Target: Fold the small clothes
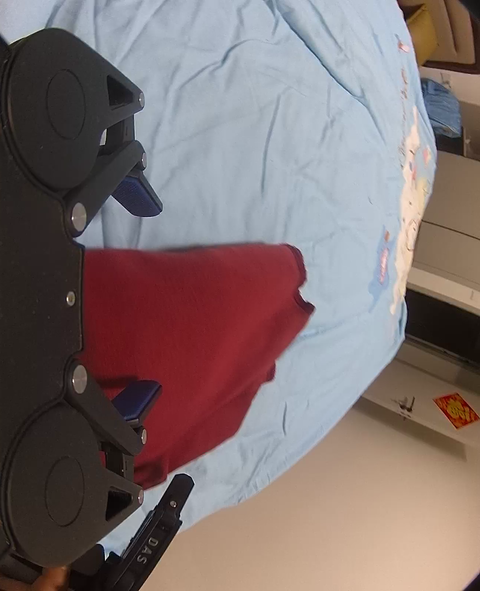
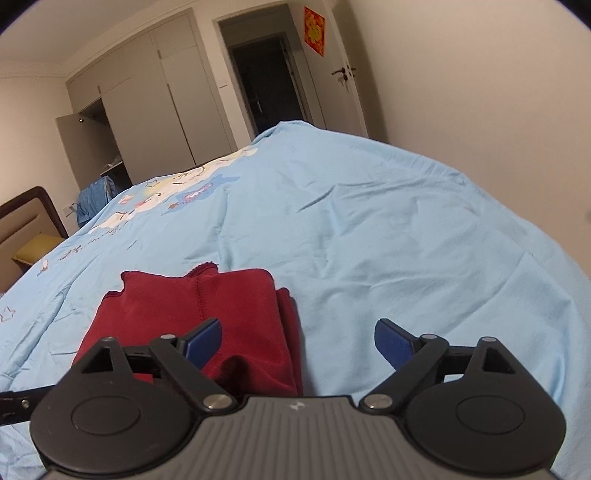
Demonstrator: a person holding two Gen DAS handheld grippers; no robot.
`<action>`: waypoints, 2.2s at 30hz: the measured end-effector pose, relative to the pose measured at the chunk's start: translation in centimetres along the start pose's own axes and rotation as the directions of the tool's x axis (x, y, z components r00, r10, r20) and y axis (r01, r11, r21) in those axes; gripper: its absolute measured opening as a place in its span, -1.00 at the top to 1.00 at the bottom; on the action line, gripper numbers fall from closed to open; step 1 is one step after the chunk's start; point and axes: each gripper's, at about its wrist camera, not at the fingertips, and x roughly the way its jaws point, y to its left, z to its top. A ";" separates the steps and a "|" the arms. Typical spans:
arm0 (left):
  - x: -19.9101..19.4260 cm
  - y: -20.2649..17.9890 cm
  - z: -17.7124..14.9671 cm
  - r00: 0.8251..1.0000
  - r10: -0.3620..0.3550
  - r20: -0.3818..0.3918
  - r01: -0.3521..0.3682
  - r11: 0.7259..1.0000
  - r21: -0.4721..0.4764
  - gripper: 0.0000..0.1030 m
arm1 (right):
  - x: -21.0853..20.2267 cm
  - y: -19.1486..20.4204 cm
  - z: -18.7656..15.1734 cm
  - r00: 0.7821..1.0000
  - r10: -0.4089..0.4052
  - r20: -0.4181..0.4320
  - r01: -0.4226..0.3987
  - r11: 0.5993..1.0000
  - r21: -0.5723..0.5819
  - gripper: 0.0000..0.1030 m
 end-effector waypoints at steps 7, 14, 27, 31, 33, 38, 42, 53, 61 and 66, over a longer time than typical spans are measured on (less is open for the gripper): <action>0.5 0.3 -0.8 0.999 0.005 -0.035 -0.005 1.000 -0.006 -0.92 | 0.8 2.8 -1.0 0.998 0.048 -0.039 -0.052 0.993 -0.109 -0.93; 1.1 0.4 -1.2 0.997 -0.009 -0.073 0.008 1.000 -0.012 -0.96 | 2.4 0.4 -2.7 0.994 -0.064 -0.088 0.059 0.997 -0.057 -0.99; 1.4 0.5 -1.7 0.995 -0.013 -0.098 0.011 1.000 -0.013 -0.98 | 1.7 -1.5 -4.4 0.996 -0.058 -0.068 0.058 0.998 -0.008 -1.00; 1.4 0.5 -1.8 0.995 -0.013 -0.102 0.012 1.000 -0.009 -0.98 | 1.5 -1.6 -4.8 0.997 -0.061 -0.054 0.060 0.998 -0.005 -0.99; 1.3 0.6 -1.9 0.995 -0.013 -0.102 0.012 1.000 -0.008 -0.98 | 1.4 -1.5 -5.0 0.997 -0.066 -0.047 0.065 0.998 -0.004 -0.99; 0.9 0.6 -1.8 0.997 -0.043 -0.070 0.042 0.999 -0.013 -0.98 | 1.2 -1.2 -5.2 0.996 -0.079 -0.037 0.079 0.997 -0.003 -0.99; 0.4 0.3 -1.4 0.997 -0.064 -0.035 0.064 0.998 0.000 -0.98 | 0.9 -0.9 -4.8 0.995 -0.089 -0.054 0.089 0.996 -0.010 -1.00; 1.1 0.6 0.8 1.000 0.005 -0.004 -0.004 1.000 0.017 -0.98 | 0.5 -1.4 -4.4 0.994 -0.072 -0.084 0.072 0.997 0.005 -1.00; 3.0 1.3 0.2 0.997 0.011 -0.074 -0.011 1.000 0.002 -0.99 | 1.0 -1.6 -4.5 0.994 -0.063 -0.094 0.064 0.998 0.006 -1.00; 3.5 1.5 0.1 0.996 0.005 -0.085 -0.006 1.000 -0.010 -0.99 | 1.1 -1.6 -4.8 0.995 -0.064 -0.081 0.065 0.998 0.002 -1.00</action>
